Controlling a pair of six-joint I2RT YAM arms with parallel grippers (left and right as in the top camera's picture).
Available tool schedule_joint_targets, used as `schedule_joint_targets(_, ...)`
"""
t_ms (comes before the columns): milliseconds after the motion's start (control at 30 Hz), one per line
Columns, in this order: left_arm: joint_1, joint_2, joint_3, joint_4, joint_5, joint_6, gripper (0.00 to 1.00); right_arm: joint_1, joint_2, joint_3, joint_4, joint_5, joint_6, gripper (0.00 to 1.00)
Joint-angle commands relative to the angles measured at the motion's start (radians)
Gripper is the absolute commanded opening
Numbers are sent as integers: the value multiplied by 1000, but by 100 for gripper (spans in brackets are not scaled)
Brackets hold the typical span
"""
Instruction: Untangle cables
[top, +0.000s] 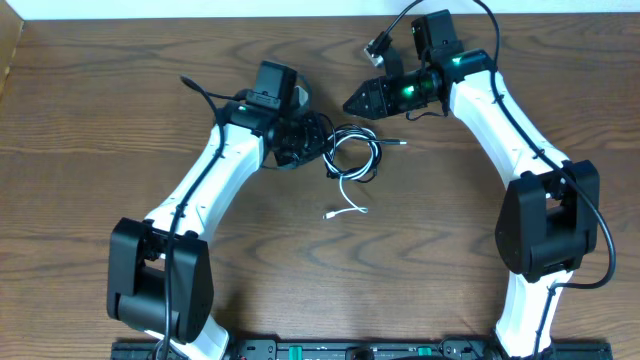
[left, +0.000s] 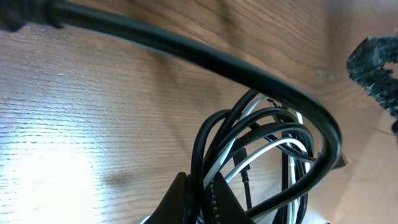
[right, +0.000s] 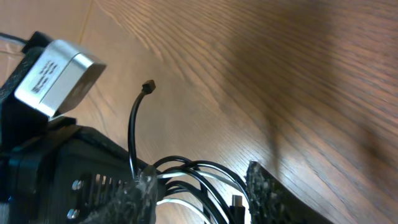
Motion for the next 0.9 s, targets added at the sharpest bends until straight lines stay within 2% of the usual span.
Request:
schedule_joint_targets(0, 3, -2, 3, 3, 92, -15, 8, 35, -39, 17, 3, -37, -21, 40)
schedule_joint_targets(400, 3, -2, 3, -17, 107, -15, 8, 88, -39, 17, 30, -48, -43, 37)
schedule_joint_targets(500, 3, -2, 3, -19, 106, -15, 8, 91, -39, 17, 21, -48, -43, 26)
schedule_joint_targets(567, 3, -2, 2, -27, 101, -13, 7, 96, -39, 16, -9, -46, -44, 11)
schedule_joint_targets(600, 3, -2, 2, -27, 99, -6, 7, 97, -39, 16, -14, -42, -44, 8)
schedule_joint_targets(767, 3, -2, 2, -31, 70, 43, 7, 99, -39, 16, -25, -29, -44, 6)
schedule_joint_targets(867, 3, -2, 2, -43, 69, 121, 7, 99, -39, 16, -70, 15, -44, 1)
